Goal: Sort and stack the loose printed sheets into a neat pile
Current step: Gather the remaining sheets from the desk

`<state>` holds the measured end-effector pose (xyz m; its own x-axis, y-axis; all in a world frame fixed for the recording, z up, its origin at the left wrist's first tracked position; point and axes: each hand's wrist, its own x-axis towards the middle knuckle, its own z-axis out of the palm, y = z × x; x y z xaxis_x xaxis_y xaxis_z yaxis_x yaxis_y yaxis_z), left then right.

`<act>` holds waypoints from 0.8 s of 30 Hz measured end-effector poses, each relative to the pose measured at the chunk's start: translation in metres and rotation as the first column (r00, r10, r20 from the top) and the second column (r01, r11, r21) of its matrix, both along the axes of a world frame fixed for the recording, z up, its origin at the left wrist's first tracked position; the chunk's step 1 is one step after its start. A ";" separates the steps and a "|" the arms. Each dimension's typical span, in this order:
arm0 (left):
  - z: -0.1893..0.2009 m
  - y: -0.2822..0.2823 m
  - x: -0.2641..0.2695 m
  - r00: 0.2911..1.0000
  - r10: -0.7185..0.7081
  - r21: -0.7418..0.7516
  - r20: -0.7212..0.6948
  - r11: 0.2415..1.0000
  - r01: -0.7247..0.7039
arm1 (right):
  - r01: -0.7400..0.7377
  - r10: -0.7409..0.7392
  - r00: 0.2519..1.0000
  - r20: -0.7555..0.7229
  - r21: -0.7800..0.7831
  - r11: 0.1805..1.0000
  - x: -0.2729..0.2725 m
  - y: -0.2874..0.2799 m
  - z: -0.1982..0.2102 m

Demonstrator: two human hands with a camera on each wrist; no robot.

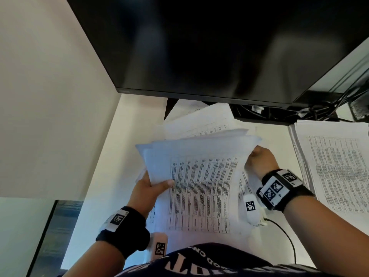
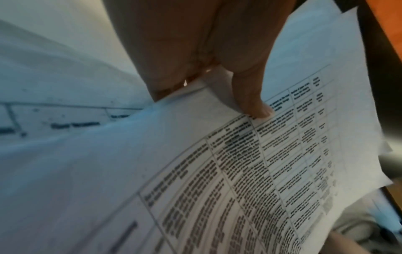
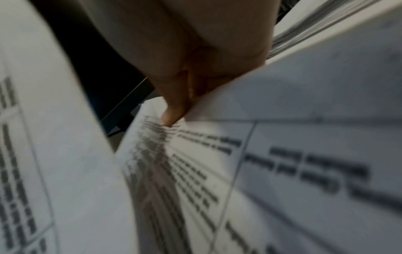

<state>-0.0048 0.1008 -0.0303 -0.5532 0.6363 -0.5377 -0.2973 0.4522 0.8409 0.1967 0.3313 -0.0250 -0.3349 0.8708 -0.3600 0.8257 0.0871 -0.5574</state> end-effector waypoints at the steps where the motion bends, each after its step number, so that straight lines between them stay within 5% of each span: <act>1: 0.000 0.000 -0.001 0.999 0.037 0.018 0.000 0.999 -0.037 | 0.027 -0.036 0.992 -0.123 -0.068 0.997 0.001 -0.005 0.004; 4: -0.002 0.002 -0.003 0.995 0.098 0.029 0.019 0.995 -0.099 | -0.036 -0.075 0.928 -0.366 -0.287 0.957 0.001 -0.025 0.015; 8: -0.001 0.001 -0.004 0.988 0.134 0.046 0.075 0.989 -0.137 | -0.169 -0.029 0.907 -0.419 -0.429 0.887 -0.004 -0.041 0.020; 10: 0.001 -0.001 -0.005 0.991 0.100 0.067 0.087 0.992 -0.106 | -0.062 -0.166 0.897 -0.410 -0.488 0.871 -0.007 -0.035 0.024; 13: 0.005 -0.009 -0.005 0.995 0.035 0.107 0.091 0.993 -0.045 | 0.119 -0.223 0.925 -0.309 -0.321 0.940 -0.010 -0.001 0.014; 16: 0.006 -0.018 -0.004 0.997 -0.073 0.078 0.036 0.994 0.070 | 0.004 -0.030 0.982 -0.188 -0.140 0.990 -0.023 0.024 -0.002; 20: 0.007 -0.025 -0.002 0.990 -0.125 0.077 0.065 0.990 0.120 | -0.101 0.081 0.984 -0.157 -0.120 0.988 -0.049 0.031 -0.009; 24: 0.007 -0.030 -0.006 0.991 -0.113 0.060 0.066 0.992 0.109 | -0.260 0.259 0.952 0.162 -0.018 0.966 -0.064 0.032 -0.009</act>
<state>-0.0110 0.0713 -0.0236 -0.4401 0.7220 -0.5339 -0.3061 0.4383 0.8451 0.1323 0.3636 -0.0343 -0.4868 0.7629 -0.4255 0.8535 0.3117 -0.4175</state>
